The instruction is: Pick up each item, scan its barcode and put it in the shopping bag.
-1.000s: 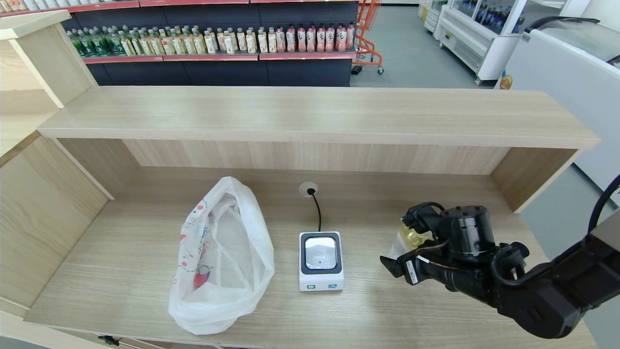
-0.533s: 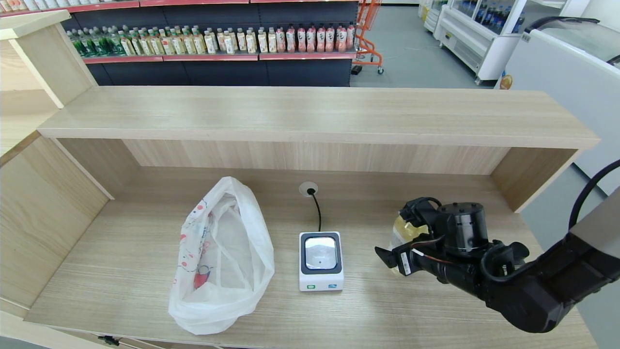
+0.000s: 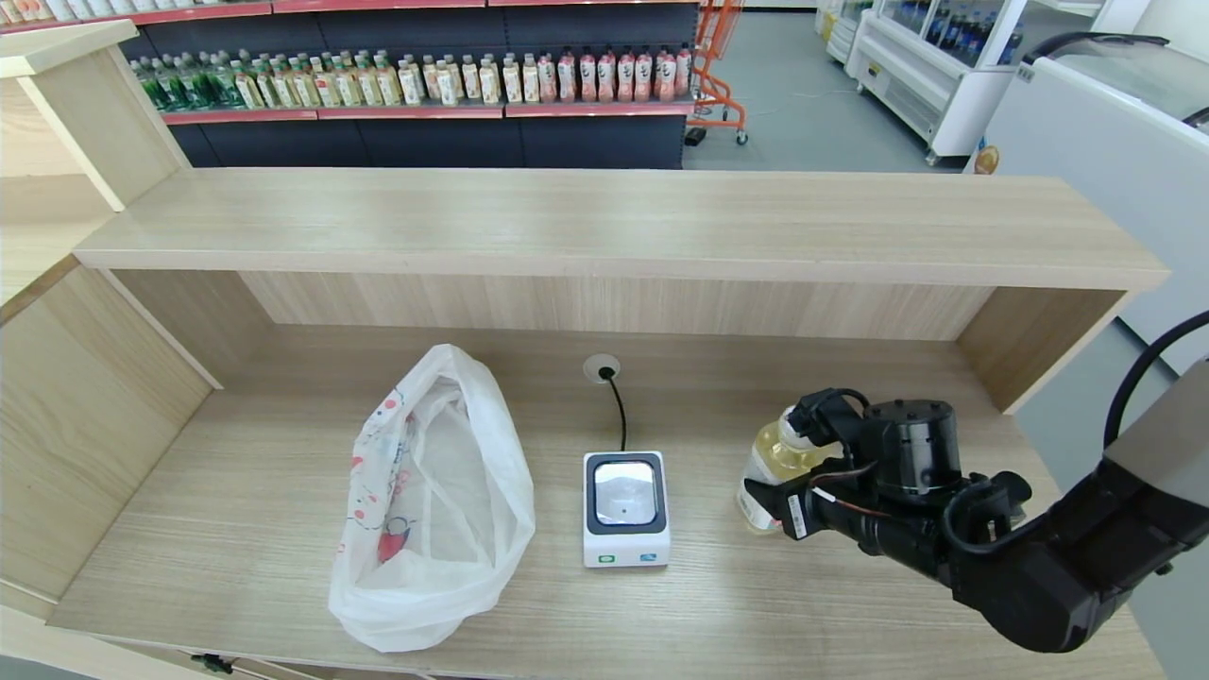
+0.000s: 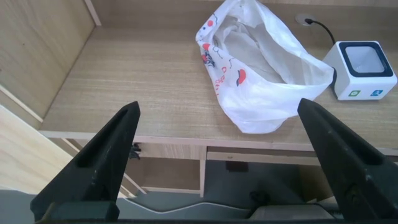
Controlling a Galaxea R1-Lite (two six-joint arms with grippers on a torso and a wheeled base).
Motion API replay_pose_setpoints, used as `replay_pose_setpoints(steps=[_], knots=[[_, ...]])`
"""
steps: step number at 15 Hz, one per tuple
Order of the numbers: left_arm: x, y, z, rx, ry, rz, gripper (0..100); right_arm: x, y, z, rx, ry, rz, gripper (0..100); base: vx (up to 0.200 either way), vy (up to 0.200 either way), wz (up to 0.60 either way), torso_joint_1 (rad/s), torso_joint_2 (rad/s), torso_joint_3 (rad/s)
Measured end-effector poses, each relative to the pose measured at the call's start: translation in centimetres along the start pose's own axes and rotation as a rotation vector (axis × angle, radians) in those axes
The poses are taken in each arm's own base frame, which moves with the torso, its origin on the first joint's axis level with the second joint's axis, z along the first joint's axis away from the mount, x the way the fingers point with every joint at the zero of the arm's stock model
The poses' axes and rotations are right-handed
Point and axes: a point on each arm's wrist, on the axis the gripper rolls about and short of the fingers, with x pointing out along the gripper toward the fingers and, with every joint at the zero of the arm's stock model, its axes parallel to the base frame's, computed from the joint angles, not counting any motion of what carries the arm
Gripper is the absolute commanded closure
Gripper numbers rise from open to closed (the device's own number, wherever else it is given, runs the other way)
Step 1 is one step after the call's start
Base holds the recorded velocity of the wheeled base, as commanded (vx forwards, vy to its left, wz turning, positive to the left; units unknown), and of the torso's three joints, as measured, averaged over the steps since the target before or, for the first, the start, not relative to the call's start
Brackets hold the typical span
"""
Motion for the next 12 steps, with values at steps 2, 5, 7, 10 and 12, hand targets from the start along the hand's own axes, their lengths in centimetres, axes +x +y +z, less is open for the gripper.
replay_pose_setpoints(steps=[2,5,7,10,12], knots=[[0.0,0.0,0.0,0.0,0.0,0.0,0,0.2,-0.1,0.2,0.0,-0.009,-0.006,100,0.0,0.0,0.0,0.0,0.0,0.0],[0.0,0.0,0.0,0.0,0.0,0.0,0,0.3,-0.2,0.2,-0.009,-0.012,-0.008,100,0.0,0.0,0.0,0.0,0.0,0.0],[0.0,0.0,0.0,0.0,0.0,0.0,0,0.1,-0.4,0.3,0.002,-0.028,0.015,100,0.0,0.0,0.0,0.0,0.0,0.0],[0.0,0.0,0.0,0.0,0.0,0.0,0,-1.1,-1.1,0.4,0.014,-0.05,0.103,100,0.0,0.0,0.0,0.0,0.0,0.0],[0.0,0.0,0.0,0.0,0.0,0.0,0,-2.5,-2.2,0.7,0.05,-0.048,0.159,100,0.0,0.0,0.0,0.0,0.0,0.0]])
